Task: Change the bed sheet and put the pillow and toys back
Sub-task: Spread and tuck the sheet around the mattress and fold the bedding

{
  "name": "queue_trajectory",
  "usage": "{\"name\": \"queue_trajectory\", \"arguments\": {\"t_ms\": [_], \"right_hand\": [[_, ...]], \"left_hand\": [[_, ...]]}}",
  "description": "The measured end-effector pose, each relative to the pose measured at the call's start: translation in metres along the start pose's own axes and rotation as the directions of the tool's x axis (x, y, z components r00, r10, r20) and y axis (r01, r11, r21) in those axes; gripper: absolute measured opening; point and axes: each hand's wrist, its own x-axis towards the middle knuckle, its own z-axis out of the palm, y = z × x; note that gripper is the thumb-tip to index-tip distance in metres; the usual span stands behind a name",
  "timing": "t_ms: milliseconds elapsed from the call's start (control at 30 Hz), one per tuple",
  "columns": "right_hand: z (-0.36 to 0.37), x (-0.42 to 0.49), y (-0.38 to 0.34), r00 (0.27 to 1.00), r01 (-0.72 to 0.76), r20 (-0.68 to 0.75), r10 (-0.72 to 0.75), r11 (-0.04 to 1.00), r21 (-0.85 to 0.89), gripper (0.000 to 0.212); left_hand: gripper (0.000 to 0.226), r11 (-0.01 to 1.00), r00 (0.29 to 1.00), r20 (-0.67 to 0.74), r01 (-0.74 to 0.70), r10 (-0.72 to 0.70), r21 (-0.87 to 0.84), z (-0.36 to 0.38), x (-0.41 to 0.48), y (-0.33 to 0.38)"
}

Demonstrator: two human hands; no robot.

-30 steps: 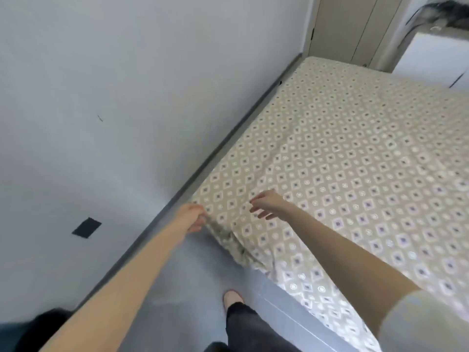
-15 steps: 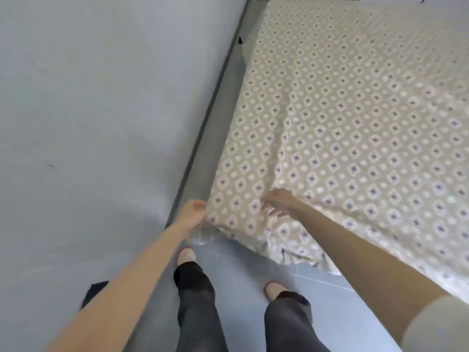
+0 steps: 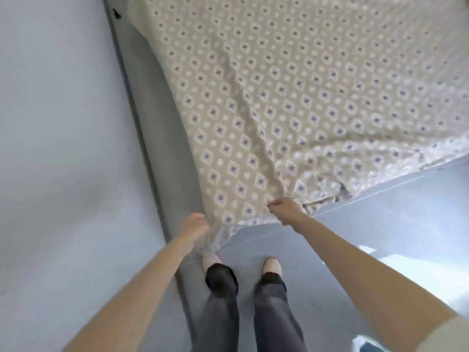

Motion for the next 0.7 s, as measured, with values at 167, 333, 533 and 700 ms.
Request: {"name": "queue_trajectory", "arguments": {"t_ms": [167,333,533,700], "right_hand": [[0.028,0.031,0.032,0.993,-0.071,-0.096,0.071,0.997,0.003,0.031],[0.05,0.071,0.06,0.959,-0.041,-0.28,0.037,0.999,-0.009,0.054],[0.061,0.122,0.092,0.916,-0.029,-0.395,0.063,0.995,0.092,0.053],[0.061,0.138,0.105,0.928,-0.028,-0.37,0.046,0.998,0.056,0.027]], "left_hand": [[0.036,0.991,0.999,0.05,-0.022,0.015,0.134,0.018,0.051,-0.025],[0.06,0.933,0.991,0.085,-0.122,0.099,0.339,0.052,0.105,-0.051],[0.021,0.78,0.961,0.021,-0.235,0.274,0.581,0.072,0.156,-0.074],[0.039,0.599,0.922,0.022,-0.268,0.386,0.754,0.067,0.16,-0.088]]}}
